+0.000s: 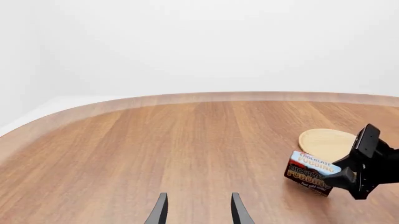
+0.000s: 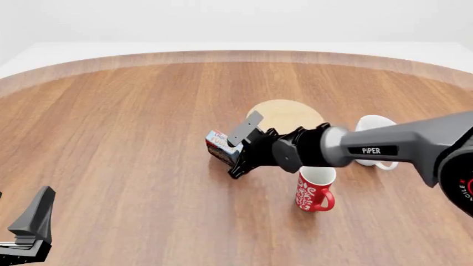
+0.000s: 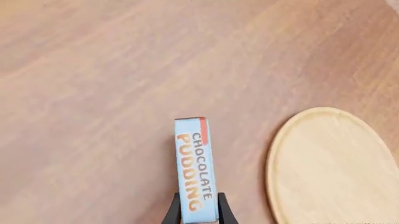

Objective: Put the chocolate pudding to the left of the plate.

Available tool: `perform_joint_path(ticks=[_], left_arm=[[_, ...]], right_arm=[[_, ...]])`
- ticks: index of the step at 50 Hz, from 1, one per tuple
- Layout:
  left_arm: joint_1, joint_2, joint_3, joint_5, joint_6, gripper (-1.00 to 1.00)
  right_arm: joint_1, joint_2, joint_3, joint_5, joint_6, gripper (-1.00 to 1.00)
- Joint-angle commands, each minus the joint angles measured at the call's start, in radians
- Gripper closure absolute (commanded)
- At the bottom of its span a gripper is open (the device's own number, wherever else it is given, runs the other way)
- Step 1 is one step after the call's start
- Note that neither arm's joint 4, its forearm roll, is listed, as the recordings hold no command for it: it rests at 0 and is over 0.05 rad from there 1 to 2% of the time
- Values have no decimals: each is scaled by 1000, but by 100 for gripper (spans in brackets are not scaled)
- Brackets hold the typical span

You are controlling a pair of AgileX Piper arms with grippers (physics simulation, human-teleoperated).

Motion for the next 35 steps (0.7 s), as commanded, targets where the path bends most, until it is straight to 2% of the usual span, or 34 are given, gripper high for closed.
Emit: perform_joint_path(ticks=[1, 13, 35], left_arm=[[0, 0, 0, 0, 0, -100], [0, 0, 0, 0, 0, -100], [0, 0, 0, 0, 0, -100]], right_arm=[[21, -61, 42, 0, 25, 100], [36, -137, 44, 37, 26, 100], [-7, -117, -165, 186, -53, 100]])
